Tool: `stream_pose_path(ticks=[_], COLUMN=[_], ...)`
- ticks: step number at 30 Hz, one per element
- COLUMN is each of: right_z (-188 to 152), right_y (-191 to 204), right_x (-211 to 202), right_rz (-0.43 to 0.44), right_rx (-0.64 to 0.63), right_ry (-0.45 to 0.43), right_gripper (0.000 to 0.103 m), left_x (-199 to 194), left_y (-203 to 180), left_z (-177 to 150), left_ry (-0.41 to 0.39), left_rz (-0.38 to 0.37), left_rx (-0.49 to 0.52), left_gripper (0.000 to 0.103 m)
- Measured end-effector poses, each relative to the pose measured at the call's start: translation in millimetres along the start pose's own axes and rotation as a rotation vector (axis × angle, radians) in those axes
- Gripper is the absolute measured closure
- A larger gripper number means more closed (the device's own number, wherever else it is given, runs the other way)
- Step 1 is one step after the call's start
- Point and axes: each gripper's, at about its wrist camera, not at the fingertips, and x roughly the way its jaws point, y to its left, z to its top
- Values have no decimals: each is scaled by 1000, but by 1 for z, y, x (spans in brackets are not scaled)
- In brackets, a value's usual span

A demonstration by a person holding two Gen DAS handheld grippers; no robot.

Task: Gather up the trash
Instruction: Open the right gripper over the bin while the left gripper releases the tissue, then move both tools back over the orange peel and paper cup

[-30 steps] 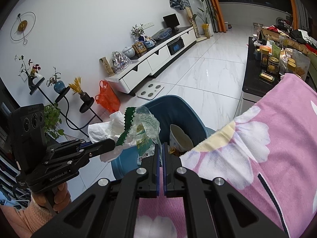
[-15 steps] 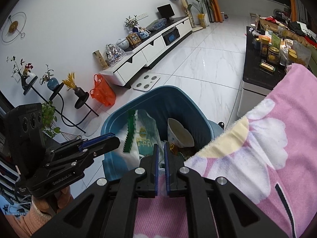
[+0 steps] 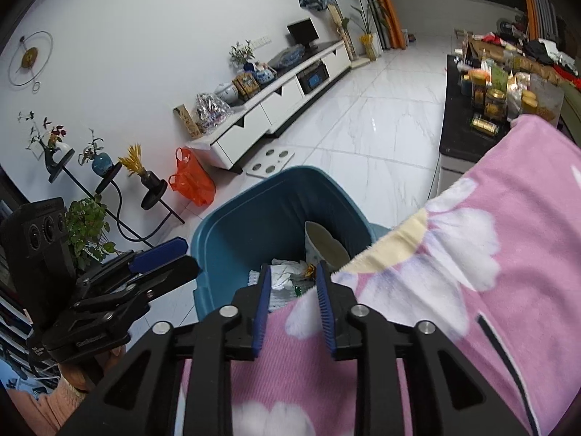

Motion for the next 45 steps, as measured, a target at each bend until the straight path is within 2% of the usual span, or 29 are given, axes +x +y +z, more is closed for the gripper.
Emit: stream_pose_path(ticks=[8, 15, 21, 29, 34, 45], right_z=[-30, -69, -103, -143, -163, -178], right_y=[-20, -71, -125, -190, -211, -217], right_x=[-81, -151, -203, -237, -239, -237], right_rz=[-70, -168, -270, -344, -355, -344], right_rx=[-3, 115, 252, 438, 509, 559], right_ry=[-128, -219, -289, -330, -338, -366], right_gripper=[65, 64, 62, 62, 62, 61], left_x=[-19, 1, 28, 65, 85, 114], left_y=[-70, -149, -207, -278, -313, -336], left_z=[-7, -18, -30, -48, -56, -59], left_ry=[-48, 15, 94, 203, 265, 365], left_rz=[-169, -346, -450, -511, -515, -504], left_rx=[141, 256, 321, 409, 450, 472], left_gripper=[33, 33, 33, 36, 38, 40])
